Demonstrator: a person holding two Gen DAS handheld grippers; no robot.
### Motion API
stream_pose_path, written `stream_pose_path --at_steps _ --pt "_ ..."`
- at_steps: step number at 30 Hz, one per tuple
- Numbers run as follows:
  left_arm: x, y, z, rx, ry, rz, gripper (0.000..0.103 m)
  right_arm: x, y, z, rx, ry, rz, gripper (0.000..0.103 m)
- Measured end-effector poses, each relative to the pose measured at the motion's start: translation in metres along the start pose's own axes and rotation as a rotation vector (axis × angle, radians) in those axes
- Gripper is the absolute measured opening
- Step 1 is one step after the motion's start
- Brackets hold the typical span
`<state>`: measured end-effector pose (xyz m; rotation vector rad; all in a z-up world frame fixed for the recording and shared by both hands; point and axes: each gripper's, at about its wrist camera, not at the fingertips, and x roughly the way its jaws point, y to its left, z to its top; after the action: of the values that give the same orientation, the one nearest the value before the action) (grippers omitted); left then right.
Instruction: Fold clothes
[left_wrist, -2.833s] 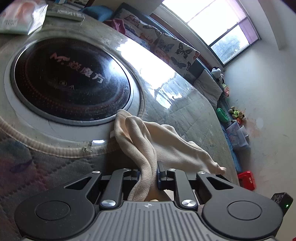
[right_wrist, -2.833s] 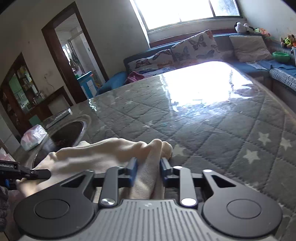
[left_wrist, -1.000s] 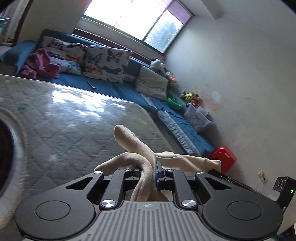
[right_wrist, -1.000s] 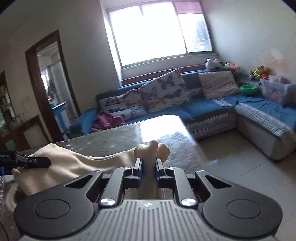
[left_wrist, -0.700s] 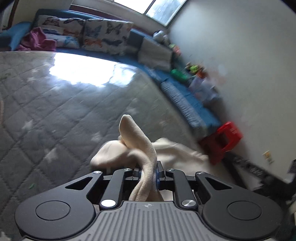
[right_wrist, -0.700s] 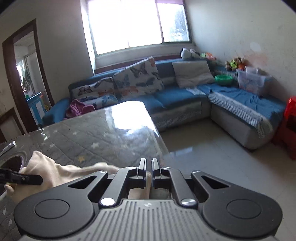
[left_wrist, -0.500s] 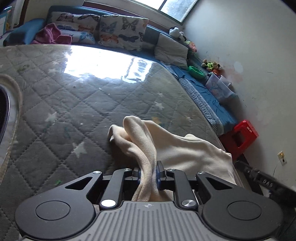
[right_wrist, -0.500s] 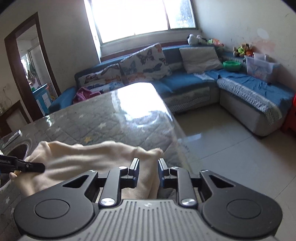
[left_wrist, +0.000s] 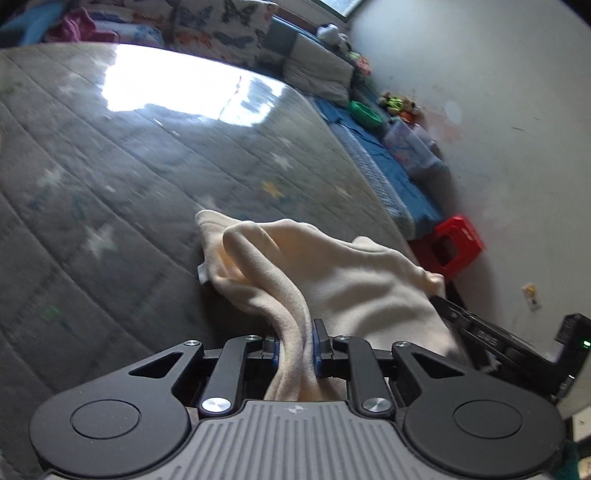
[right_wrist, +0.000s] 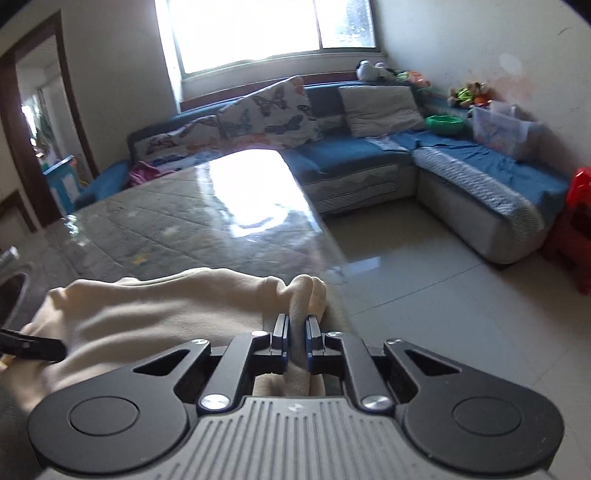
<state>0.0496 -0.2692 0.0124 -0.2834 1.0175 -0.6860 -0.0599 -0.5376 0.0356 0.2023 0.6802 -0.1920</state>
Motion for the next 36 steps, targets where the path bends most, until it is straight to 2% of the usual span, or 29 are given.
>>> stream_pose_path --at_steps 2,4,7,9,11,13,15,18,23,27,32,36 --pt "-0.001 -0.01 -0.003 0.066 -0.017 0.04 0.023 -0.004 -0.003 0.001 -0.013 0.004 -0.029 0.009" --pt "-0.006 -0.018 -0.005 0.126 -0.042 0.095 0.037 -0.008 -0.002 0.004 -0.024 -0.003 -0.027 0.011" --pt "-0.021 -0.023 -0.006 0.185 -0.089 0.159 0.044 -0.017 0.006 0.011 -0.061 -0.037 -0.038 0.016" --pt "-0.032 -0.024 -0.004 0.201 -0.133 0.188 0.044 -0.021 0.015 0.017 -0.075 -0.057 -0.004 0.018" --pt "-0.034 -0.026 0.003 0.199 -0.153 0.172 0.041 -0.019 0.025 0.022 -0.078 -0.061 0.047 0.023" --pt "-0.035 -0.028 0.01 0.195 -0.169 0.151 0.029 -0.013 0.036 0.026 -0.086 -0.058 0.085 0.029" --pt "-0.03 -0.029 0.016 0.183 -0.156 0.118 0.025 -0.004 0.045 0.029 -0.1 -0.051 0.102 0.033" --pt "-0.012 -0.034 0.024 0.184 -0.131 0.092 0.024 0.015 0.054 0.032 -0.1 -0.029 0.108 0.033" --pt "0.017 -0.038 0.028 0.192 -0.082 0.095 0.023 0.04 0.061 0.028 -0.094 0.009 0.095 0.035" --pt "0.035 -0.033 0.03 0.189 -0.066 0.111 0.023 0.046 0.062 0.023 -0.095 -0.013 0.082 0.04" --pt "0.034 -0.031 0.03 0.192 -0.079 0.106 0.023 0.047 0.063 0.022 -0.108 -0.033 0.075 0.043" --pt "0.033 -0.032 0.029 0.214 -0.085 0.119 0.023 0.04 0.06 0.02 -0.091 -0.04 0.084 0.055"
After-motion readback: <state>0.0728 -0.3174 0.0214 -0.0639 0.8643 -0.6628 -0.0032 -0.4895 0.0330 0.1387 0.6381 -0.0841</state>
